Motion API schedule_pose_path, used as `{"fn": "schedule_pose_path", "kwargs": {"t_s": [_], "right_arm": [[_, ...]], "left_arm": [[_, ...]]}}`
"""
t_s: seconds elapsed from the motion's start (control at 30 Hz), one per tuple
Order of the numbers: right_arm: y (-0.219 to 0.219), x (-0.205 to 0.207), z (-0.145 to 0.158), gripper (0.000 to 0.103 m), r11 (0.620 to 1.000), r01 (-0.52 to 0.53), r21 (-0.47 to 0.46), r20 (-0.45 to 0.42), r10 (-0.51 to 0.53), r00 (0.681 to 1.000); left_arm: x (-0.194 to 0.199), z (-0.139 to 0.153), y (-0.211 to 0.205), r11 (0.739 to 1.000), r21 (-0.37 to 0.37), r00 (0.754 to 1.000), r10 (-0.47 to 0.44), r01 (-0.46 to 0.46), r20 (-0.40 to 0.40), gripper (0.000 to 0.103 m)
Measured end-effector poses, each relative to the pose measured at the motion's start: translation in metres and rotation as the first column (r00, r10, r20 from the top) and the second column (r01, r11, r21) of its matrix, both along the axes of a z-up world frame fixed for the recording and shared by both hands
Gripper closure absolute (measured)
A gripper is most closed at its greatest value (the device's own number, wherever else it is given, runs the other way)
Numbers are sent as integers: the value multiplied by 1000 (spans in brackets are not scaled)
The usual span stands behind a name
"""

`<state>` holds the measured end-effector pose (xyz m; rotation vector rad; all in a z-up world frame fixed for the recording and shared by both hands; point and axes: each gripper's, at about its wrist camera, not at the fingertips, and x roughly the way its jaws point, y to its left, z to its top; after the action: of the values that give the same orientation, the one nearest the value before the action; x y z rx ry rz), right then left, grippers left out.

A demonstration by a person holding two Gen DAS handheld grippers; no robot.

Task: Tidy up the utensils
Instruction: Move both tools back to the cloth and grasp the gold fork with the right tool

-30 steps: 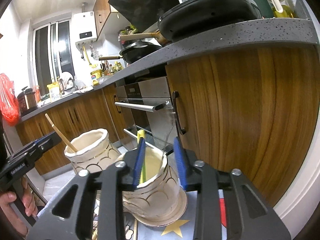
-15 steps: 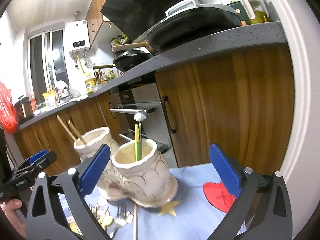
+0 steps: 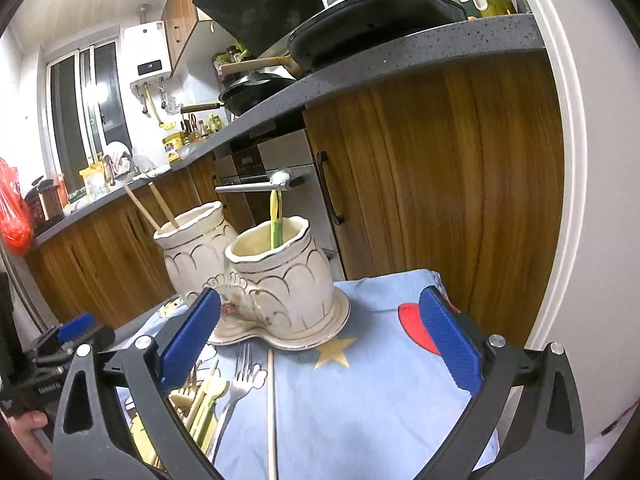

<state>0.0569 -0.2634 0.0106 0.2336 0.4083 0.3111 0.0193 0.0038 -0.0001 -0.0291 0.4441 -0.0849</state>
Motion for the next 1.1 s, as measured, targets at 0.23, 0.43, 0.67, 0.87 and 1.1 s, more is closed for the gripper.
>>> {"fn": "schedule_pose_path", "kwargs": {"t_s": [0.23, 0.43, 0.67, 0.87, 1.1], "right_arm": [[4, -8, -4, 5, 1000, -3, -24, -26, 2, 1000], [20, -16, -12, 5, 997, -48, -62, -86, 43, 995], [40, -21, -26, 5, 984, -78, -159, -134, 57, 989], [60, -27, -33, 7, 971, -171, -165, -201, 136, 970], [108, -39, -42, 51, 928, -330, -173, -288, 273, 918]], "left_arm": [[-9, -11, 6, 1000, 9, 998, 4, -3, -59, 8], [-10, -15, 12, 1000, -6, 996, -3, 2, -88, 8], [-8, -21, 4, 998, 58, 992, -9, 17, -122, 8], [-1, -23, 21, 1000, -7, 987, 21, -22, -159, 8], [-4, -17, 37, 995, -56, 988, 74, -82, -134, 8]]}}
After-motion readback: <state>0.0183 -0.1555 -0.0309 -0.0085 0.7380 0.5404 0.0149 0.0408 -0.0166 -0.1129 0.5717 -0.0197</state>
